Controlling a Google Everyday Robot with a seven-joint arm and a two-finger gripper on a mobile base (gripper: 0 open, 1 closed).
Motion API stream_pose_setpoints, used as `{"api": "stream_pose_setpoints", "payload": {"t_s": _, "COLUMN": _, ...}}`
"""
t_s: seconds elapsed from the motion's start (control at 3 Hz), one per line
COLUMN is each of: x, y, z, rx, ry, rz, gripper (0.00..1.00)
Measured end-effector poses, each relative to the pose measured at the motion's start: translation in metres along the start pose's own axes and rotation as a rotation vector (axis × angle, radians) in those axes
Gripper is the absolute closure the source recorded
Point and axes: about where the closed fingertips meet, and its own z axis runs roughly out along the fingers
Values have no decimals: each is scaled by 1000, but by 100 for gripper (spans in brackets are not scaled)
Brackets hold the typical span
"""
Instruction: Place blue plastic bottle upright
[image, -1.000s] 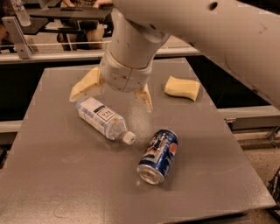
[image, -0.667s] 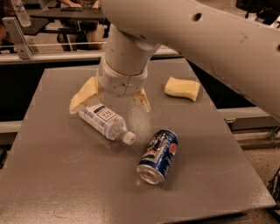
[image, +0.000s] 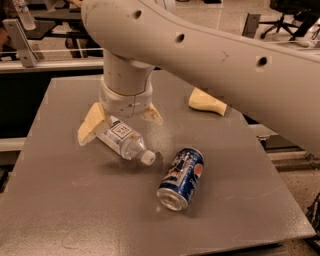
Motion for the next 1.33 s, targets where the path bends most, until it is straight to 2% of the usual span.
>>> {"api": "stream_pose_setpoints", "payload": {"t_s": 0.67, "x": -3, "y": 2, "z": 16, "rx": -59, "ry": -63, "rz": -101, "gripper": 0}}
{"api": "stream_pose_setpoints", "payload": {"t_s": 1.33, "x": -7, "y": 2, "z": 25, "rx": -95, "ry": -91, "rz": -194, "gripper": 0}}
